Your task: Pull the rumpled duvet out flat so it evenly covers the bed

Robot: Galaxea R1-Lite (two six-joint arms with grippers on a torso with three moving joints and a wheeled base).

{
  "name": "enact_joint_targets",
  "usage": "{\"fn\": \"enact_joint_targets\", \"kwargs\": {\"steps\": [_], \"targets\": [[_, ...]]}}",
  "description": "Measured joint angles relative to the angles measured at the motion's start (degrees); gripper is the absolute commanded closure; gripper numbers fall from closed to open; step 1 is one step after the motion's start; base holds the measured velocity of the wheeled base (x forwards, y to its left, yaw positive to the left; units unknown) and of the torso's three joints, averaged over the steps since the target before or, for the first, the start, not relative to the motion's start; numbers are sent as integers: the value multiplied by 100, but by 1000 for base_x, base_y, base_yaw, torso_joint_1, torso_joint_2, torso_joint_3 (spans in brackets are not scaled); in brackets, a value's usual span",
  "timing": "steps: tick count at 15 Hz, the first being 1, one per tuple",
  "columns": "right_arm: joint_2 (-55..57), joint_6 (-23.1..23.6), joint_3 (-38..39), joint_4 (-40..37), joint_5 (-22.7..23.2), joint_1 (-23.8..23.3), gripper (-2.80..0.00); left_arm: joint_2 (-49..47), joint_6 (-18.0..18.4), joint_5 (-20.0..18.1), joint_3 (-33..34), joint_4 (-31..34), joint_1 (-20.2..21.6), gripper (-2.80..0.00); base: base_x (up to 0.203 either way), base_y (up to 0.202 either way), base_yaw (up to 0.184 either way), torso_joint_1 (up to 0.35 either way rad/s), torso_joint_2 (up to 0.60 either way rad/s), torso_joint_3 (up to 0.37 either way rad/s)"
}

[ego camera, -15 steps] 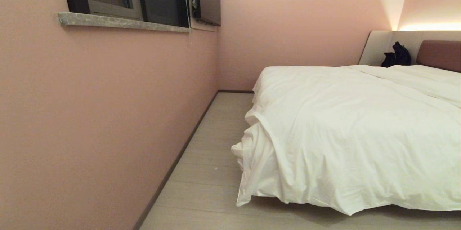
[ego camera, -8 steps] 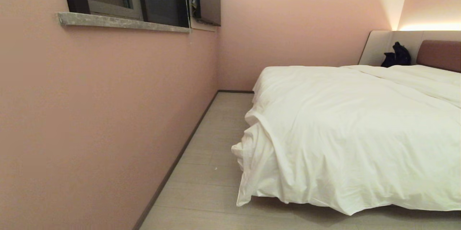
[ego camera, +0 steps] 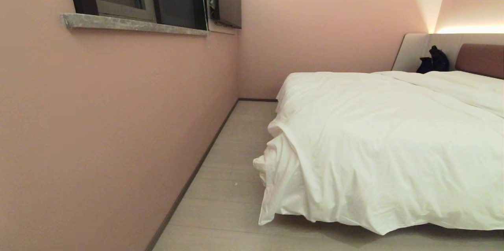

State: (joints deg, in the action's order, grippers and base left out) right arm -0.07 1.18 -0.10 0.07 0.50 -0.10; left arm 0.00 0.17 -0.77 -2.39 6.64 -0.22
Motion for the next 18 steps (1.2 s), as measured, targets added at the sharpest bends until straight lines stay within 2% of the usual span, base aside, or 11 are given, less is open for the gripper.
{"fn": "enact_joint_targets", "kwargs": {"steps": [18], "targets": [[0, -4, 2, 2, 1, -6, 0, 0, 0, -2, 2, 1, 0, 0, 0, 0, 0, 0, 0, 0]]}}
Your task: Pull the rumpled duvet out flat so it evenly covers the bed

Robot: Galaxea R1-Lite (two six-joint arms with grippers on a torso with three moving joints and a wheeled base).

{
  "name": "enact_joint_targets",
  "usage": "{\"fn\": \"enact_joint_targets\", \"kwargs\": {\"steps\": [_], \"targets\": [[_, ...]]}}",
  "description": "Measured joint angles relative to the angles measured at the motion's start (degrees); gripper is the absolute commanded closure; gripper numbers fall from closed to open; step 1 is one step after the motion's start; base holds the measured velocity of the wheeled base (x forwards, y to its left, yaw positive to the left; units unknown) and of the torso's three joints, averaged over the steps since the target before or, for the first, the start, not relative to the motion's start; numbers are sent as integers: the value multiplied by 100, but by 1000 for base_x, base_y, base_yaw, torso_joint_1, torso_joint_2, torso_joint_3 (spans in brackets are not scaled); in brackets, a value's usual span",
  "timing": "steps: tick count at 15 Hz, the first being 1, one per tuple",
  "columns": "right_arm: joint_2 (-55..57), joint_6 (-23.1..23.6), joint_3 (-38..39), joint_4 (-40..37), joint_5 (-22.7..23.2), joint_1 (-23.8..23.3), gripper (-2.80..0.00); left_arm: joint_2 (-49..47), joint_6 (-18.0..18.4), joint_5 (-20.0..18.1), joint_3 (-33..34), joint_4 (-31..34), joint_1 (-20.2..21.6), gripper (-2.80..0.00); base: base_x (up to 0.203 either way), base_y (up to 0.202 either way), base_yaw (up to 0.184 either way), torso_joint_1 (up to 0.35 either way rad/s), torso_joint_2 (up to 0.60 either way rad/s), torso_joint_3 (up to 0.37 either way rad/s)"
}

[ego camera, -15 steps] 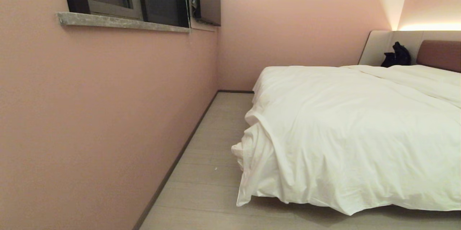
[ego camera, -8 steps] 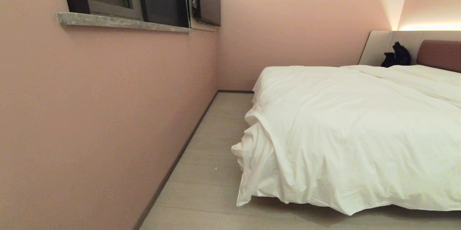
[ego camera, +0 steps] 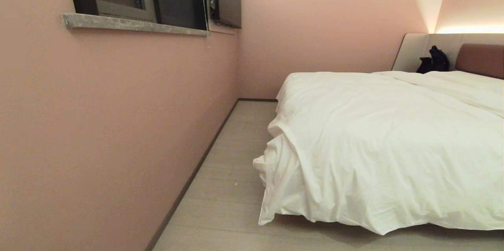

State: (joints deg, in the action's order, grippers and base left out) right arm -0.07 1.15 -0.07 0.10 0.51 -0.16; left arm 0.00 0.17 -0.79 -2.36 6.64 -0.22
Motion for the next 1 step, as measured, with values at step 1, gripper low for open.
{"fn": "enact_joint_targets", "kwargs": {"steps": [1], "targets": [[0, 1, 0, -2, 1, 0, 0, 0, -1, 2, 0, 0, 0, 0, 0, 0, 0, 0, 0, 0]]}}
